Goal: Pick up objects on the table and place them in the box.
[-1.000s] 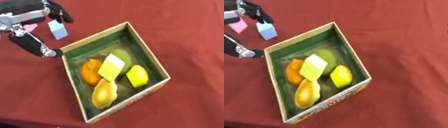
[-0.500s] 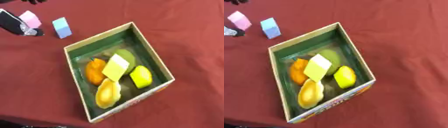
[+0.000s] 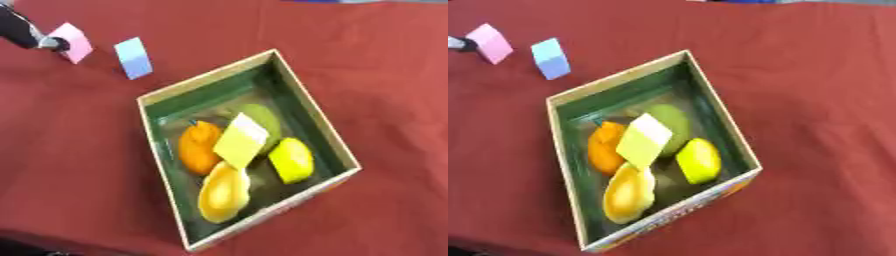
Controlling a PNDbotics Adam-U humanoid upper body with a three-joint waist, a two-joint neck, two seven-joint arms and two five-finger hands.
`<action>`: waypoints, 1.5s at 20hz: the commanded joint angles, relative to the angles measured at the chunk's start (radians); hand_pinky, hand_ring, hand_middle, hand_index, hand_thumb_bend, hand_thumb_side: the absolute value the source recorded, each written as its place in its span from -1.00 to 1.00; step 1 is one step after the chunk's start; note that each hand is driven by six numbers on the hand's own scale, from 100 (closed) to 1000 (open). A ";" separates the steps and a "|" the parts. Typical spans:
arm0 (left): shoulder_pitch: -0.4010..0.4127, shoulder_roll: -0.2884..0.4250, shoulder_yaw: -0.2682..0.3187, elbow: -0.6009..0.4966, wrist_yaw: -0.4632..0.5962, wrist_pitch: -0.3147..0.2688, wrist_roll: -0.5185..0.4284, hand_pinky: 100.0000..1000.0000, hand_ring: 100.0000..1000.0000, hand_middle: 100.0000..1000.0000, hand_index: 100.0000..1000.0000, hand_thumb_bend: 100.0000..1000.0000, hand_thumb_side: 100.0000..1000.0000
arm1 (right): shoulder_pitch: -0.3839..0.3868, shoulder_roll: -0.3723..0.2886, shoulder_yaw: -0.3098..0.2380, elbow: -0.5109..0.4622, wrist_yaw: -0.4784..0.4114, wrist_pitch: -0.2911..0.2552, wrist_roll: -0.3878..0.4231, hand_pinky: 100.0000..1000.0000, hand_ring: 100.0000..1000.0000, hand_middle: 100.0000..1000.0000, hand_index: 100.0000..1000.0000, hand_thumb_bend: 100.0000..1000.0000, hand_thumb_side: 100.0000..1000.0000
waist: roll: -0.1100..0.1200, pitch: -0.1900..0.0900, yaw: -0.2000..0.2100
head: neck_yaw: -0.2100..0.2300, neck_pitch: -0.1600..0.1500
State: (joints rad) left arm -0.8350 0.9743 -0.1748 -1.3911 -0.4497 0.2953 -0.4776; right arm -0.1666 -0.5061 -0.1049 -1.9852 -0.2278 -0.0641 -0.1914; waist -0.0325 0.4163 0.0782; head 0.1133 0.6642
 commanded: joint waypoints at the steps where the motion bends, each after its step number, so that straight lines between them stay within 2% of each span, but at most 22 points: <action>1: -0.043 0.003 0.020 0.073 -0.045 0.008 0.004 0.67 0.56 0.48 0.66 0.09 -1.00 | -0.004 -0.017 -0.011 -0.015 0.008 -0.002 -0.005 0.65 0.57 0.33 0.64 -1.00 0.46 | 0.002 -0.015 -0.004 | 0.008 -0.019; 11: -0.120 -0.056 0.053 0.243 -0.024 0.017 0.006 0.69 0.60 0.54 0.72 -0.02 -0.96 | -0.007 -0.013 -0.010 -0.015 0.013 0.002 -0.011 0.64 0.56 0.33 0.63 -1.00 0.47 | -0.001 0.007 -0.019 | 0.014 -0.038; 15: -0.132 -0.063 0.063 0.276 -0.040 0.023 0.009 0.69 0.60 0.53 0.72 0.01 -0.93 | -0.009 -0.010 -0.010 -0.015 0.013 0.004 -0.013 0.64 0.56 0.32 0.63 -1.00 0.48 | -0.002 0.015 -0.019 | 0.016 -0.042; 30: -0.146 -0.086 0.075 0.347 -0.075 0.036 0.021 0.66 0.58 0.46 0.68 -0.06 -0.86 | -0.011 0.000 -0.011 -0.015 0.018 0.004 -0.016 0.64 0.56 0.32 0.63 -1.00 0.49 | -0.015 0.043 -0.025 | 0.032 -0.061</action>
State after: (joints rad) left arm -0.9598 0.8623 -0.1153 -1.0403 -0.5184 0.3262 -0.4576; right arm -0.1748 -0.4932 -0.1050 -1.9852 -0.2184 -0.0602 -0.2030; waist -0.0515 0.4807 0.0544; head 0.1417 0.6172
